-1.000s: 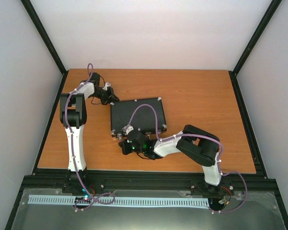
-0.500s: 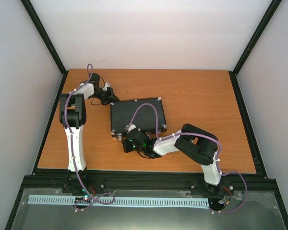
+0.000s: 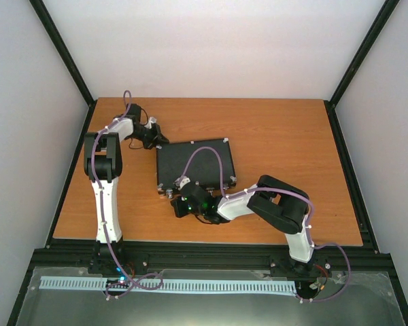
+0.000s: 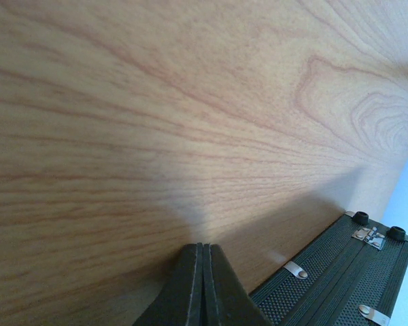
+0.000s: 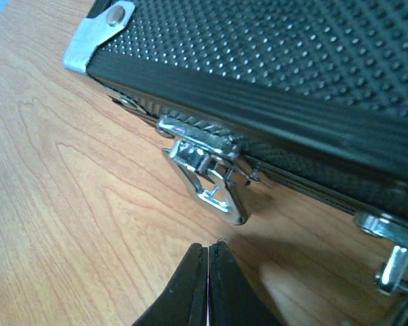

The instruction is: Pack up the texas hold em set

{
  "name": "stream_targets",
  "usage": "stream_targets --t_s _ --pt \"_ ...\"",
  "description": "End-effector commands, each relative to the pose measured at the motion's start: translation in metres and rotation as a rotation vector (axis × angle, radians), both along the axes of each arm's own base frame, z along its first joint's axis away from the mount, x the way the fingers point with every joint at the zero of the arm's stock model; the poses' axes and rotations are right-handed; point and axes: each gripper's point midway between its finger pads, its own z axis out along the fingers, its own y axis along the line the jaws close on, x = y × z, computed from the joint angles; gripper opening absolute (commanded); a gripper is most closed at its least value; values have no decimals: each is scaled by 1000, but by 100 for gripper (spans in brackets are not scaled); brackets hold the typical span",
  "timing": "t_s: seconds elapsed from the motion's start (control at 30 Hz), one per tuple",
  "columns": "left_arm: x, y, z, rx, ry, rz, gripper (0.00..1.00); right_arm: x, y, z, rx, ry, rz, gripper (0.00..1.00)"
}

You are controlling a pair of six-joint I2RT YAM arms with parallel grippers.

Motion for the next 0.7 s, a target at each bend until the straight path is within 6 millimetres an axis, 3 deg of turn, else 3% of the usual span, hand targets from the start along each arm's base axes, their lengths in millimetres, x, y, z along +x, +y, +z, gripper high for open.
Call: stream_targets --t_s 0.0,0.17,0.3,0.67 --pt "-35 18 -75 149 189 21 1 20 0 2 10 -27 -63 3" --pt "-39 18 -78 149 197 25 1 24 5 -8 41 5 -60 3" --pt "-40 18 -80 148 202 25 1 23 6 -5 38 3 -45 3" --pt "-54 15 -86 115 227 47 1 37 -12 -28 -62 69 -160 3"
